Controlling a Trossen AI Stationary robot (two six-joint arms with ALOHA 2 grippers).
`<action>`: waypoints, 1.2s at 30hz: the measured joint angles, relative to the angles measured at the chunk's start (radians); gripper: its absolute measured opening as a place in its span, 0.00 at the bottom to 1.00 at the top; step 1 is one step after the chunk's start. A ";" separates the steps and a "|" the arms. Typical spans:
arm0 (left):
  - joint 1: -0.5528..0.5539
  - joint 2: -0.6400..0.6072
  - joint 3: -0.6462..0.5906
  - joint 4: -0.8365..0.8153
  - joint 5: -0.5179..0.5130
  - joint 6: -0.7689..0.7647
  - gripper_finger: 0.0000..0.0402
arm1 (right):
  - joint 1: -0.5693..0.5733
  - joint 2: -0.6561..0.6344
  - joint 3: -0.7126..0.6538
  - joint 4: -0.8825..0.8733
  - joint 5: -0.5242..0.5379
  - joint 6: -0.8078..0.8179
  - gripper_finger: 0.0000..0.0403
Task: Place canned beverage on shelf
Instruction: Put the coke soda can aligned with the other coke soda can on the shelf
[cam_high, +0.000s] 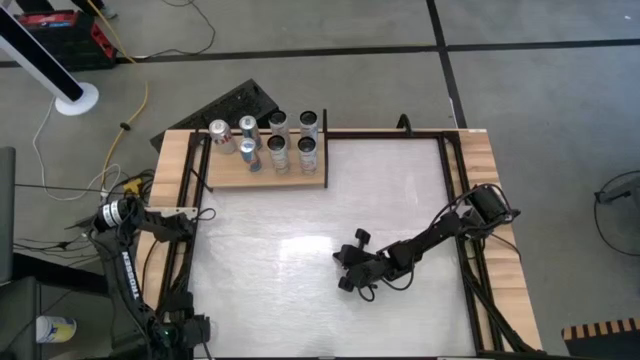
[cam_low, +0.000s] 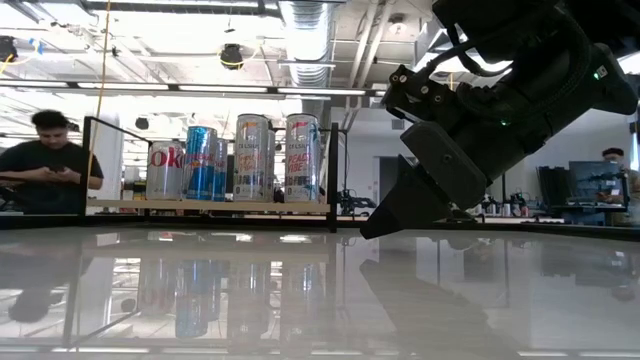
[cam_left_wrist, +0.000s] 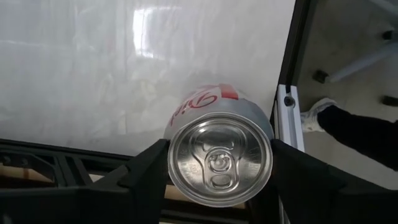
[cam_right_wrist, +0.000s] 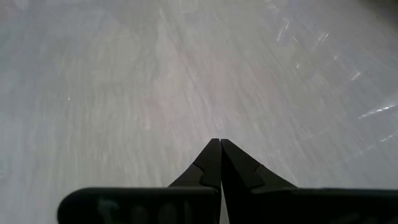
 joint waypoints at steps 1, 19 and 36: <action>0.003 0.000 0.000 0.000 0.010 0.007 0.57 | 0.000 0.000 0.000 0.000 0.000 0.000 0.07; 0.093 -0.053 0.012 -0.138 -0.007 0.167 0.57 | -0.002 0.000 0.000 -0.001 0.000 0.000 0.07; 0.406 -0.263 0.012 -0.227 -0.174 0.529 0.57 | -0.002 0.000 0.000 -0.001 0.000 -0.006 0.07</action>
